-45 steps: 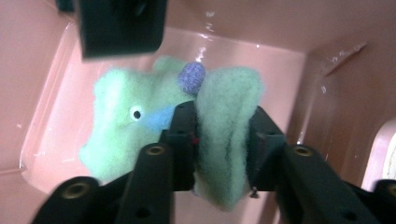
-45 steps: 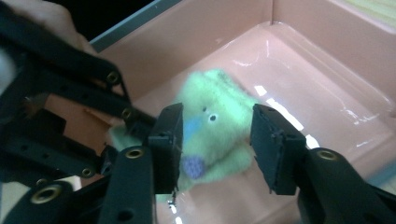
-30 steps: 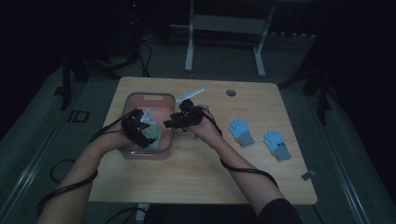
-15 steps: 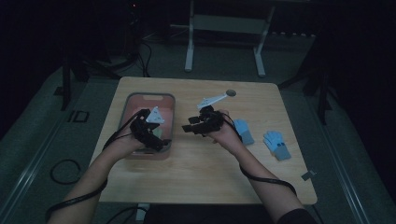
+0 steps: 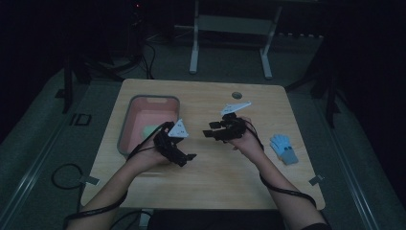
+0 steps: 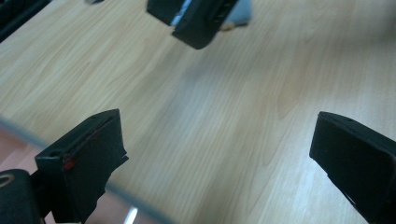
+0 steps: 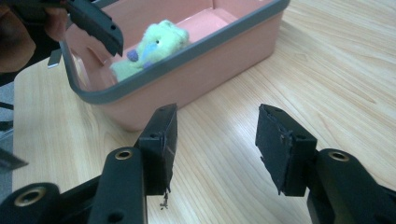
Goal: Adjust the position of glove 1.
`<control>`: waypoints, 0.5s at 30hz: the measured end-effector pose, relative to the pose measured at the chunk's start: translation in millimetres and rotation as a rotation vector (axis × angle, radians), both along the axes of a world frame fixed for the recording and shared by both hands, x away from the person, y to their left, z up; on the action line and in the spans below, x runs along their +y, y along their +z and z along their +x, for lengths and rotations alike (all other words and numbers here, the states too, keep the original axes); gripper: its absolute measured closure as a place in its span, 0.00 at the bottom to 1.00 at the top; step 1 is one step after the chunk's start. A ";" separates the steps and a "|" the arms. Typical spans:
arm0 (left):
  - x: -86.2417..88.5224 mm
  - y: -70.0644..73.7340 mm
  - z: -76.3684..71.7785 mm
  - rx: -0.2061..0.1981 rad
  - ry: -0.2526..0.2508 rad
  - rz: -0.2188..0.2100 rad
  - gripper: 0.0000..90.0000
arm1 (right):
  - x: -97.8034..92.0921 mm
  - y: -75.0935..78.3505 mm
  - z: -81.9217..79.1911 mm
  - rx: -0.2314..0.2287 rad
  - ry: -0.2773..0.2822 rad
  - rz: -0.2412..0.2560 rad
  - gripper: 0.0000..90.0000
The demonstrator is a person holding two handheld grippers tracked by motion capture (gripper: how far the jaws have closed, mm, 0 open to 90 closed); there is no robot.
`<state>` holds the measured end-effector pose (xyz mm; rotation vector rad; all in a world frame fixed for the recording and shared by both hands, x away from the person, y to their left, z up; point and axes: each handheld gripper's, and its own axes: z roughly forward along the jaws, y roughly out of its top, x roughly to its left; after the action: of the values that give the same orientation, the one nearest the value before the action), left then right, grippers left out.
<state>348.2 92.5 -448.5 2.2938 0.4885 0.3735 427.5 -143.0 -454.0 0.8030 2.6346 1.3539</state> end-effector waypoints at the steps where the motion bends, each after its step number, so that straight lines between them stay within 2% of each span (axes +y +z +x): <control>1: 0.0 0.0 0.0 0.000 0.000 0.000 0.03 | -3.3 0.1 -0.9 -0.004 -0.006 0.002 0.55; 9: -25.1 -12.6 -7.9 0.014 -0.065 -0.020 0.03 | -26.9 -2.8 -3.6 -0.018 -0.022 0.005 0.56; 13: -33.9 -23.1 -10.8 0.007 -0.078 -0.014 0.04 | -46.6 -7.6 -4.3 -0.032 -0.043 0.011 0.59; 15: -37.0 -28.1 -11.8 0.018 -0.088 -0.022 0.04 | -50.8 -8.5 -4.3 -0.034 -0.050 0.011 0.59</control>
<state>336.3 55.5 -476.6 2.2902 0.3978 0.3025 423.2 -193.8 -462.5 0.8341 2.5653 1.3589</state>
